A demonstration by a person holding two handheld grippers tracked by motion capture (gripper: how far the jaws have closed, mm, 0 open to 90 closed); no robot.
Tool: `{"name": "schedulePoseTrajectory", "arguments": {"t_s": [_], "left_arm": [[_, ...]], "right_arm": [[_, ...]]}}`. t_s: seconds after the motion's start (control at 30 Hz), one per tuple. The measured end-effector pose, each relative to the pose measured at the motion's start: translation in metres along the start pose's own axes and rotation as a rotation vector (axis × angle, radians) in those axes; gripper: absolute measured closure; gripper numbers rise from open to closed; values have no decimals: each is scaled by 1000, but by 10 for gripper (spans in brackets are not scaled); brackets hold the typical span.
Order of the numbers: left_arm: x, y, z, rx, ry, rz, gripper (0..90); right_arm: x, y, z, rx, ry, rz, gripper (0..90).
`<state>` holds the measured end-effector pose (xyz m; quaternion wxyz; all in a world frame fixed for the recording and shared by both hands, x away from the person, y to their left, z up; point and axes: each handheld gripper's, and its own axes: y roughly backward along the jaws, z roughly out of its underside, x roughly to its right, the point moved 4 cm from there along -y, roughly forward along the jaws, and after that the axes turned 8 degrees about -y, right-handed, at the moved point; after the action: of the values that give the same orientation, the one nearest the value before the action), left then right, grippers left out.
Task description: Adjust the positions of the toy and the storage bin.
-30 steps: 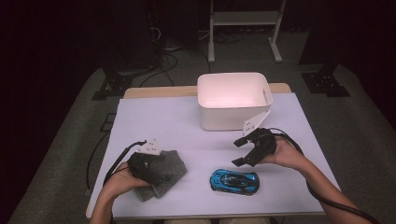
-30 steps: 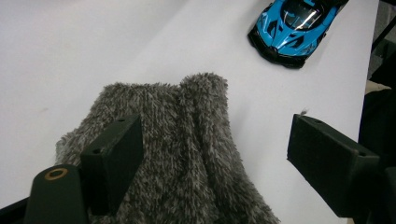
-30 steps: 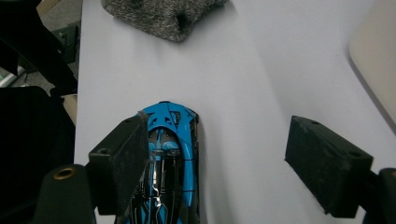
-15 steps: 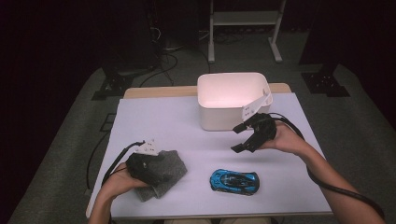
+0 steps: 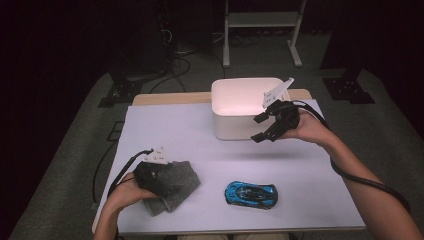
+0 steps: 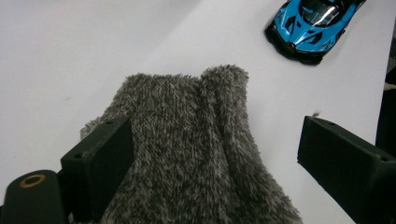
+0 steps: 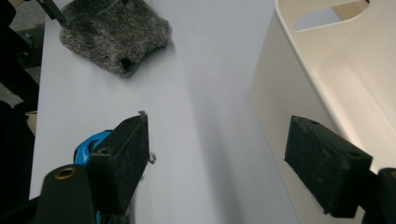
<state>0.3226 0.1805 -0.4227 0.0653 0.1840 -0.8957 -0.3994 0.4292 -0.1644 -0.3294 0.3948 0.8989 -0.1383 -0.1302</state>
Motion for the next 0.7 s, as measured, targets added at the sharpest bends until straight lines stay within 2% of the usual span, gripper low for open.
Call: {"name": "schedulePoseTrajectory", "arguments": {"t_s": [0.27, 0.37, 0.53, 0.7], "left_arm": [[2, 6, 3, 9, 10, -14, 98], [2, 7, 5, 5, 19, -18, 98], [1, 8, 9, -5, 32, -26, 98], [2, 8, 10, -7, 41, -24, 98]], "right_arm": [[13, -2, -14, -30, 29, 29, 207], [22, -6, -19, -52, 42, 47, 214], [39, -15, -23, -73, 34, 62, 231], [49, -25, -26, -116, 39, 62, 302]]}}
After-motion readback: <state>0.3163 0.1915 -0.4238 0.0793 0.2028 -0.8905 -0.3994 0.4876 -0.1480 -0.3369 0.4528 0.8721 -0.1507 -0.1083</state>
